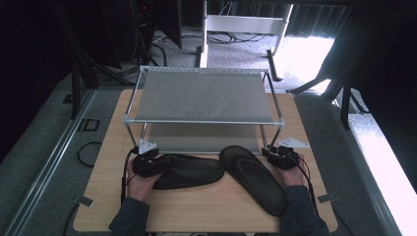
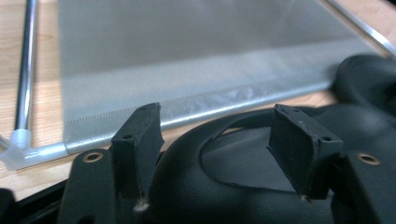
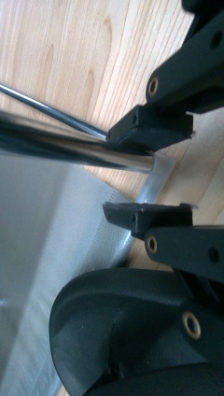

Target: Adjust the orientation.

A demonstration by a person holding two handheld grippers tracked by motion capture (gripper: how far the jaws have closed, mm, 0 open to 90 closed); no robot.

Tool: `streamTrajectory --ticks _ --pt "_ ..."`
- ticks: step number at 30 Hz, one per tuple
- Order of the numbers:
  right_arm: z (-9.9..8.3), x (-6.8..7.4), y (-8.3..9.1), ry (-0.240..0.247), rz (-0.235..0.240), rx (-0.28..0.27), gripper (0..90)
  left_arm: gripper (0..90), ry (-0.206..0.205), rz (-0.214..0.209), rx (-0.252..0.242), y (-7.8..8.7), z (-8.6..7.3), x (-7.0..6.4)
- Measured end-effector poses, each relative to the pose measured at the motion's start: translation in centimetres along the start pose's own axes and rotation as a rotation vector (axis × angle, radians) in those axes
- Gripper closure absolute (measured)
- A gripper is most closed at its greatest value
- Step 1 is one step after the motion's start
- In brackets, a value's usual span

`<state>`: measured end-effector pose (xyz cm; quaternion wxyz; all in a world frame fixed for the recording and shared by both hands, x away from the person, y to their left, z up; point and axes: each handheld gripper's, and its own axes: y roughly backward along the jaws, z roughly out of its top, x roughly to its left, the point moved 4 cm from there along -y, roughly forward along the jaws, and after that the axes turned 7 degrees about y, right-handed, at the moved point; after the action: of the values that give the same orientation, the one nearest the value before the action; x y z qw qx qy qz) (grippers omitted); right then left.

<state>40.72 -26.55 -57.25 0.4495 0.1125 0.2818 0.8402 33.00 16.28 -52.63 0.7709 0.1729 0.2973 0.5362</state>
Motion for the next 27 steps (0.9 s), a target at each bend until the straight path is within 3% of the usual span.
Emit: streamTrajectory --ticks 4,10,11,15,19,27 --pt "0.0 -0.1 0.0 0.003 -0.01 0.0 69.1 32.6 0.016 0.014 -0.015 1.4 -0.7 -0.7" --pt "0.0 -0.1 0.1 0.003 -0.008 0.0 68.8 30.9 -0.008 0.067 -0.01 2.8 -2.4 -1.5" --pt "0.0 -0.1 0.1 0.003 -0.008 0.0 68.7 30.9 -0.005 0.08 0.009 3.2 -3.5 -1.6" --pt "0.0 0.0 0.1 0.001 -0.007 0.0 68.1 29.9 0.048 0.049 0.054 3.2 -5.1 -1.4" --pt "0.0 0.0 0.1 0.002 -0.009 0.0 68.0 29.9 0.059 0.026 0.081 2.7 -5.8 -1.6" --pt "0.0 0.0 0.1 0.002 -0.007 0.0 67.8 23.4 0.09 0.008 0.103 1.0 -5.0 -2.4"
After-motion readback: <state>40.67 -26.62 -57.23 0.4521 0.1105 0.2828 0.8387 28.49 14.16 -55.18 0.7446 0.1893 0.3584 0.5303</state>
